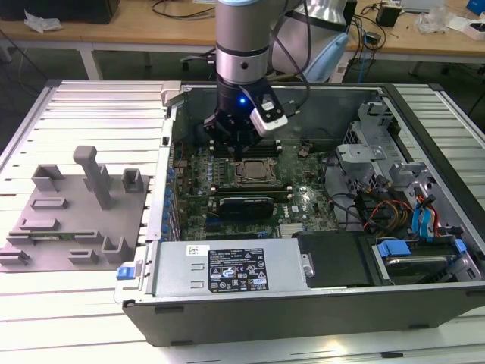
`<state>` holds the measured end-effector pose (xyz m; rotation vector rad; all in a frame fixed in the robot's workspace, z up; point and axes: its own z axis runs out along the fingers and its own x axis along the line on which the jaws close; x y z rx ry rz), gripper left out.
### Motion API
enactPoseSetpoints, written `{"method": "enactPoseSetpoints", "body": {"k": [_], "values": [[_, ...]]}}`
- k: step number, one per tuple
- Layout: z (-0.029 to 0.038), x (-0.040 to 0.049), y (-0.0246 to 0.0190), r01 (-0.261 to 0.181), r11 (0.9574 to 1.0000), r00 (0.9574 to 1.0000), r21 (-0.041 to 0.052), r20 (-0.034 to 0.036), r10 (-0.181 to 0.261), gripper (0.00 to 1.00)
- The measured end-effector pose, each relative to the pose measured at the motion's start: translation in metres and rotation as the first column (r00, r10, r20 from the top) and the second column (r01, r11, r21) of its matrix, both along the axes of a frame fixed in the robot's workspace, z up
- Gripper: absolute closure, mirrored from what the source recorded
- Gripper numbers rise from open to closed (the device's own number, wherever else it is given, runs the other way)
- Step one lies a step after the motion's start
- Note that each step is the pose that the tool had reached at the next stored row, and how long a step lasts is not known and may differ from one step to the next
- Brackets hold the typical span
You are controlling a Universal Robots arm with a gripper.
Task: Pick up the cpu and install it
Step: 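Install the first cpu locking lever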
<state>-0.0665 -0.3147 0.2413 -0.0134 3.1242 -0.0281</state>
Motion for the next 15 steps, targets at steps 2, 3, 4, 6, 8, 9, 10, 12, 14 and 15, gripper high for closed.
{"method": "enactPoseSetpoints", "body": {"k": [2, 3, 4, 6, 8, 9, 10, 12, 14, 15], "values": [[0.0, -0.001, 0.0001, 0.0, 1.0, 1.0, 0.0, 0.0, 0.0, 0.89], [0.0, -0.0011, 0.0, 0.0, 1.0, 1.0, 0.0, 0.0, 0.0, 0.89], [0.0004, -0.0012, -0.0001, 0.0, 1.0, 1.0, -0.0002, -0.0002, 0.0, 0.89], [0.0023, -0.0013, 0.0, 0.0, 1.0, 1.0, -0.0001, 0.0, 0.0, 0.89], [0.0053, -0.0013, 0.0, 0.0, 1.0, 1.0, -0.0001, -0.0001, 0.0, 0.89], [0.0087, -0.0012, 0.0, 0.0, 1.0, 1.0, 0.0, 0.0001, 0.0, 0.89], [0.0129, -0.0013, 0.0, 0.0, 1.0, 1.0, 0.0, 0.0, 0.0, 0.89], [0.0176, -0.0013, 0.0, 0.0, 1.0, 1.0, 0.0, 0.0, 0.0, 0.89], [0.0201, -0.0013, 0.0, 0.0, 1.0, 1.0, 0.0002, 0.0, 0.0, 0.89], [0.0201, -0.0013, 0.0, 0.0, 1.0, 1.0, 0.0002, 0.0001, 0.0, 0.89]]}}
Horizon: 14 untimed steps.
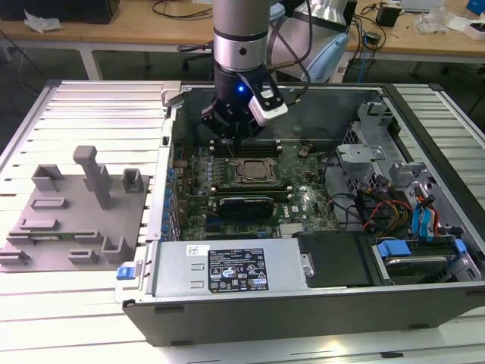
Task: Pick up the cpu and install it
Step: 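Install the first cpu locking lever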
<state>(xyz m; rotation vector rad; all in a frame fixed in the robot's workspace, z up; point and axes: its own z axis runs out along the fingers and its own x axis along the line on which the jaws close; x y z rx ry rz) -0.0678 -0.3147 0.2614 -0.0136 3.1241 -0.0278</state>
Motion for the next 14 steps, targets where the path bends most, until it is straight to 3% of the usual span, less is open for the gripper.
{"method": "enactPoseSetpoints", "body": {"k": [4, 5, 14], "values": [[0.0, -0.0052, -0.0001, 0.0, 1.0, 1.0, -0.0003, -0.0002, 0.0, 0.89], [-0.0002, -0.0121, 0.0, 0.0, 1.0, 1.0, -0.0002, -0.0001, 0.0, 0.89], [-0.0007, -0.0314, 0.0003, 0.0, 1.0, 1.0, -0.0001, 0.0001, 0.0, 0.89]]}}
